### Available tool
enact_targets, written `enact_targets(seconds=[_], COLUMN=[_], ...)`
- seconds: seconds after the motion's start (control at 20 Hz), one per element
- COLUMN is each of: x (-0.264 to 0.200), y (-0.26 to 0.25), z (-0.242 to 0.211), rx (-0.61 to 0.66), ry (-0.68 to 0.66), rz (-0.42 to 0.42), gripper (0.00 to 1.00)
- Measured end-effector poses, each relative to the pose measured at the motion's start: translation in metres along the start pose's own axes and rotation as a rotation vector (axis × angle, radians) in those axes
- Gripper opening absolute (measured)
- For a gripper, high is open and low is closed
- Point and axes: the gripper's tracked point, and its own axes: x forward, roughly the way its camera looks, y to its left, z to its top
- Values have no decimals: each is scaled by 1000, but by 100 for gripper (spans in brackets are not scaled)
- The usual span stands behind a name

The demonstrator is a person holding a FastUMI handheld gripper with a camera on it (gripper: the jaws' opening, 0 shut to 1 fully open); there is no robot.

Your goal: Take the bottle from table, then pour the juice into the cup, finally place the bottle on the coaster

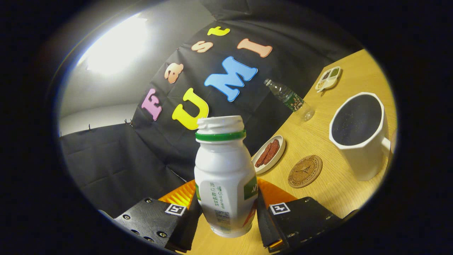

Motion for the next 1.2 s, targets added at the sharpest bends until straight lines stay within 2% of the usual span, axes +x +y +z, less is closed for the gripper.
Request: enact_targets(seconds=[0.2,0.55,1.2], x=[-4,-6,-5], y=[-2,-1,2], z=[18,38,53], rx=[156,354,578], ry=[-52,-118,-166], rz=[19,31,50], gripper=[70,70,70])
